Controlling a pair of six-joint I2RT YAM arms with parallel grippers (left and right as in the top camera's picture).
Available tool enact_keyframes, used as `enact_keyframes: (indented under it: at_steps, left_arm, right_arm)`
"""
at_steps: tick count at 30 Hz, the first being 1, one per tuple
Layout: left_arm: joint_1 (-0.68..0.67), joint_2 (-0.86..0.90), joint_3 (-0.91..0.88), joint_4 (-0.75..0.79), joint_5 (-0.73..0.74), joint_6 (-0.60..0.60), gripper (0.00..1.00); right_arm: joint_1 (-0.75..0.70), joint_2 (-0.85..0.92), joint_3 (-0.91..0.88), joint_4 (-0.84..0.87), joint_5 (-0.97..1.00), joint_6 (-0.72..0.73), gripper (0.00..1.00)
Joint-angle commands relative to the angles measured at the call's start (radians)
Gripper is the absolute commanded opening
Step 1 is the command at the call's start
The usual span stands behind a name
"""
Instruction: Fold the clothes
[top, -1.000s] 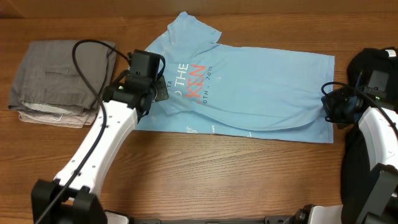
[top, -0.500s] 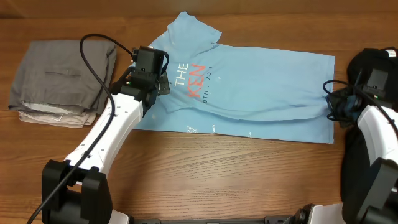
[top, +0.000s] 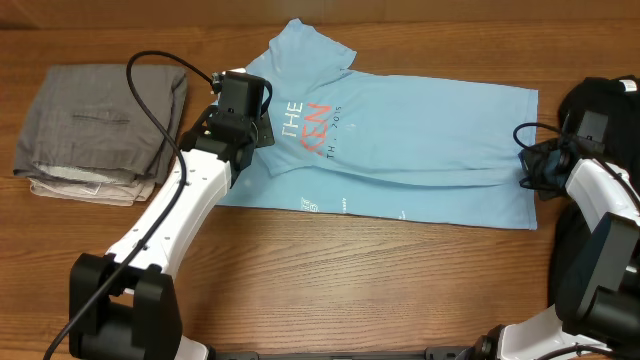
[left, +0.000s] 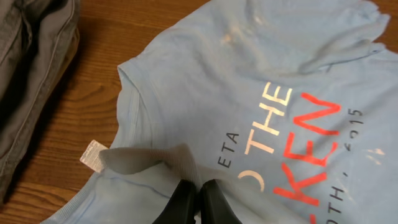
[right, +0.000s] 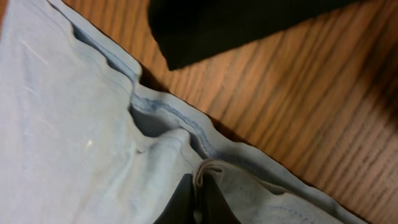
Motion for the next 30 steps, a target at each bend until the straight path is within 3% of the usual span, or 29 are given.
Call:
enact_keyframes:
  at_steps: [1,21,24,26,28,30]
  left_arm:
    - [0.002,0.041,0.026,0.012,-0.049,0.02,0.04]
    - [0.013,0.186,0.026,0.097,-0.088,0.045,0.04]
    - [0.013,0.2,0.026,0.116,-0.089,0.043,0.08]
    - [0.013,0.201,0.026,0.135,-0.089,0.043,0.09]
    - [0.013,0.199,0.027,0.159,-0.089,0.045,0.1]
    - [0.014,0.194,0.04,0.172,-0.089,0.045,0.22]
  right_arm:
    - [0.0,0.003,0.026,0.021,0.024,0.009,0.04]
    - [-0.001,0.005,0.026,0.04,0.066,0.008,0.04]
    - [-0.001,0.005,0.026,0.054,0.063,0.008,0.05]
    - [-0.001,0.005,0.026,0.076,0.049,0.006,0.15]
    - [-0.001,0.005,0.027,0.111,0.013,-0.039,0.34]
    - [-0.003,0.002,0.043,0.145,-0.073,-0.153,0.52]
